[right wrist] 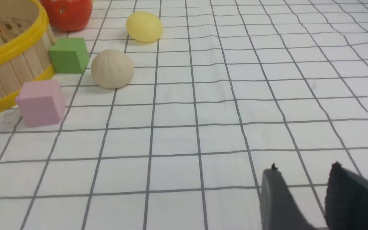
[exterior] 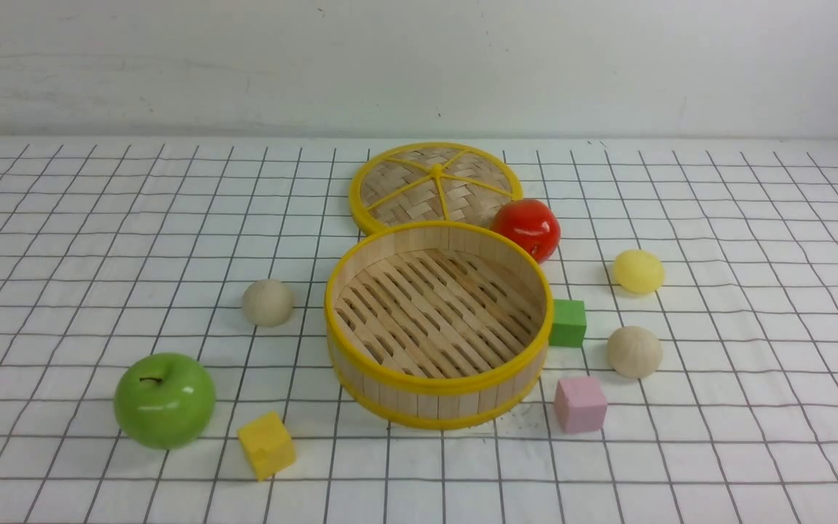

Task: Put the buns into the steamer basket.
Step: Use the left arm to grab a steamed stuffed bun

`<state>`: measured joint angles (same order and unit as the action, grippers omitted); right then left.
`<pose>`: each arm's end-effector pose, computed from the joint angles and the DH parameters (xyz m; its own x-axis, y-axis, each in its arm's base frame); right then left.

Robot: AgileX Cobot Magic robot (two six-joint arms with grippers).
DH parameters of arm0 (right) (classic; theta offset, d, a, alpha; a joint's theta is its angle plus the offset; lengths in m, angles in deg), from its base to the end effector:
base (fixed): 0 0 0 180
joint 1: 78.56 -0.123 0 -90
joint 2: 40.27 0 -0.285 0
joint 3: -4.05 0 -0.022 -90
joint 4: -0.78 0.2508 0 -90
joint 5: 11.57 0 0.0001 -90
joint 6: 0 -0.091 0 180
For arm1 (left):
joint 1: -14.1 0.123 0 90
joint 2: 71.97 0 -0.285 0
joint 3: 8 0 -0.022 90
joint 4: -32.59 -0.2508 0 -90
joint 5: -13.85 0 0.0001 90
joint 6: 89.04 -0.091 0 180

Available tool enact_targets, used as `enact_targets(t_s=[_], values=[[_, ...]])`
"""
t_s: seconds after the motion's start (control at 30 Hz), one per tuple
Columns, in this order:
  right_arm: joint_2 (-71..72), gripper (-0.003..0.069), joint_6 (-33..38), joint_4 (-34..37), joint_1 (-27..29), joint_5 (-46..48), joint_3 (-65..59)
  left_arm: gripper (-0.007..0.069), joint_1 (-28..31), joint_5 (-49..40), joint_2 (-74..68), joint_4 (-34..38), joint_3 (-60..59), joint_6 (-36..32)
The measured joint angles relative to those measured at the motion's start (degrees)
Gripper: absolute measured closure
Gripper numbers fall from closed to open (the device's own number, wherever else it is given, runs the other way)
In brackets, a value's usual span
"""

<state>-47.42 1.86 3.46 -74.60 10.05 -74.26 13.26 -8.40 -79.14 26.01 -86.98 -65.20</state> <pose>0.0524 -0.0021 0.1735 -0.2921 0.0313 -0.9559 0.0558 0.9983 0.0156 0.0523 0.0032 0.1688 -0.2904 -0.3003 -0.9086 -0.1208 0.9534 -0.2765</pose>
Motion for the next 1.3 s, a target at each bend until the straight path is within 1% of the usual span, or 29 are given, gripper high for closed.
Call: enact_targets(t_s=[0.27,0.43,0.47,0.57,0.6,0.7,0.8,0.9,1.0,1.17,1.3], values=[[0.00,0.0420,0.00,0.00,0.00,0.00,0.00,0.0386,0.00,0.64,0.00,0.00,0.00,0.00],[0.00,0.0420,0.00,0.00,0.00,0.00,0.00,0.0386,0.00,7.67,0.00,0.22,0.00,0.05],[0.00,0.0420,0.00,0.00,0.00,0.00,0.00,0.0386,0.00,11.12,0.00,0.22,0.00,0.05],[0.00,0.0420,0.00,0.00,0.00,0.00,0.00,0.0386,0.00,14.99,0.00,0.27,0.00,0.05],[0.00,0.0420,0.00,0.00,0.00,0.00,0.00,0.0386,0.00,17.92,0.00,0.27,0.00,0.05],[0.00,0.0420,0.00,0.00,0.00,0.00,0.00,0.0386,0.00,22.25,0.00,0.48,0.00,0.05],[0.00,0.0420,0.00,0.00,0.00,0.00,0.00,0.0386,0.00,24.78,0.00,2.10,0.00,0.41],[0.00,0.0420,0.00,0.00,0.00,0.00,0.00,0.0386,0.00,26.06,0.00,6.58,0.00,4.48],[0.00,0.0419,0.00,0.00,0.00,0.00,0.00,0.0386,0.00,26.19,0.00,9.47,0.00,7.61],[0.00,0.0419,0.00,0.00,0.00,0.00,0.00,0.0386,0.00,25.86,0.00,10.28,0.62,8.71],[0.00,0.0419,0.00,0.00,0.00,0.00,0.00,0.0386,0.00,25.70,-4.05,11.68,6.17,9.74]])
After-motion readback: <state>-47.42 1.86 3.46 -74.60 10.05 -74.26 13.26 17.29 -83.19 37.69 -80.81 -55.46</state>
